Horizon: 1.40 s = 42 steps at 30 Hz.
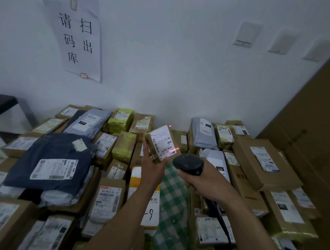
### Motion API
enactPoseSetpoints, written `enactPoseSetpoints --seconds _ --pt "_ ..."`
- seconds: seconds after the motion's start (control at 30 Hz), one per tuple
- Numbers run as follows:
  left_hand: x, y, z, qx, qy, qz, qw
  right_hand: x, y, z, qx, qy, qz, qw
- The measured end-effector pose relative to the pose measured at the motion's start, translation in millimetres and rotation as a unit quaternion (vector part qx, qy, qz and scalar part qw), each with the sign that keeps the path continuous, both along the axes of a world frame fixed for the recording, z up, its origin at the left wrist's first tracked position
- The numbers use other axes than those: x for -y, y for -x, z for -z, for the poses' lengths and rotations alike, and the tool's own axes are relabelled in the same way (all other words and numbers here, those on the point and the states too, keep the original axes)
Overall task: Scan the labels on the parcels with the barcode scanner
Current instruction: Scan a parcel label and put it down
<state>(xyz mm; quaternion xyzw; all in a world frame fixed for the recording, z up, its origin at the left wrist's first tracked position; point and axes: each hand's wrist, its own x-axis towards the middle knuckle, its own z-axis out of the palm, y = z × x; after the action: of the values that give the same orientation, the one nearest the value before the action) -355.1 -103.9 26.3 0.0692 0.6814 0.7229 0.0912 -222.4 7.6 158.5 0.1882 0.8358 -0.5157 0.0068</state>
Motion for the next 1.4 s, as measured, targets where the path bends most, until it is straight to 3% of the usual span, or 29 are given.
enactPoseSetpoints --seconds 0.4,0.63,0.8,1.0,1.2,1.3,1.4 --pt "7 9 15 -0.031 0.006 0.015 0.999 8 6 -7 -0.004 -0.019 -0.032 0.999" --pt "25 11 13 -0.002 0.015 0.013 1.000 5 15 7 -0.002 -0.012 -0.034 0.999" --pt "88 45 14 0.013 0.162 -0.018 0.987 10 30 24 0.018 0.016 -0.042 0.999" --pt "143 71 47 0.043 0.320 0.043 0.945 19 52 40 0.036 0.037 -0.069 0.996" --pt "144 63 52 0.087 0.294 -0.009 0.952 26 61 45 0.046 0.049 -0.072 0.995" --pt "135 63 52 0.050 0.358 -0.048 0.931 23 63 47 0.053 0.050 -0.070 0.995" --pt "107 61 39 -0.017 0.447 -0.026 0.894 19 65 48 0.053 0.044 -0.068 0.995"
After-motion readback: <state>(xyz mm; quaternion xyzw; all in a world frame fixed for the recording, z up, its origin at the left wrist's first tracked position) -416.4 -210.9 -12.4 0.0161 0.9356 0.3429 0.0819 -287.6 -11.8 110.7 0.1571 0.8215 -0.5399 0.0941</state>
